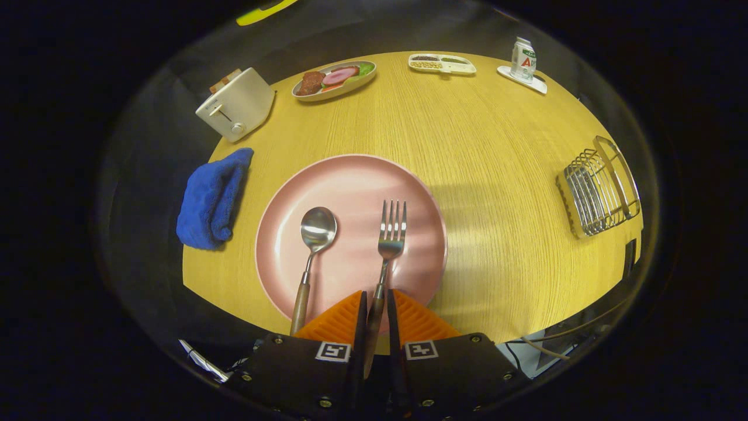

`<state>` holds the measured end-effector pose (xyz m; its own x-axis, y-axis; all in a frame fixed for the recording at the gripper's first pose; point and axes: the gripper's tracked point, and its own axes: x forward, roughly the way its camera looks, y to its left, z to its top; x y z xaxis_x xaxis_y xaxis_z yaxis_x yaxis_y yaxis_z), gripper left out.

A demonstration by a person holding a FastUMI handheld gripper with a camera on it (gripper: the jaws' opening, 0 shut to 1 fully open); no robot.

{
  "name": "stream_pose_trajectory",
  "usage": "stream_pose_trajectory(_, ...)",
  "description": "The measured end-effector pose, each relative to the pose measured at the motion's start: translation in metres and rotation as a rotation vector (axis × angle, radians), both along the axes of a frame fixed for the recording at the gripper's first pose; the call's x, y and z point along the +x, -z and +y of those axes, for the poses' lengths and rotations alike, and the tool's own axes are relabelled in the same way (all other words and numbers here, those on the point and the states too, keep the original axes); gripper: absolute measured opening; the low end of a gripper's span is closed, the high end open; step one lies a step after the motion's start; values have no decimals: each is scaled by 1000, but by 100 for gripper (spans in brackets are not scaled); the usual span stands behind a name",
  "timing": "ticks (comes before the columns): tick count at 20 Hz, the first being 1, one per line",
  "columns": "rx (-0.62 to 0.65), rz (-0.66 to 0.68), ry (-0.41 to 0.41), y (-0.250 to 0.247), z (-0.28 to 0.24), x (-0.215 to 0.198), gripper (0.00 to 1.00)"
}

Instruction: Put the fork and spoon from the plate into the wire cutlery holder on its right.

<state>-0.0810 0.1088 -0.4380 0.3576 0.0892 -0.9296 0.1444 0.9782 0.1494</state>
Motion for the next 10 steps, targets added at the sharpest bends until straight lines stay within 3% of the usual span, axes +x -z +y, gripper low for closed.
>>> stream_pose_trajectory(3,-5,11,18,0,-1,5,20)
stream_pose_trajectory(5,4,3,27,6,0,6,16)
stream_pose_trajectory(6,1,10,29,2,2,6,8)
stream_pose_trajectory(9,35,-4,41,-2,2,12,8)
stream_pose_trajectory(10,37,-8,40,-5,3,11,2)
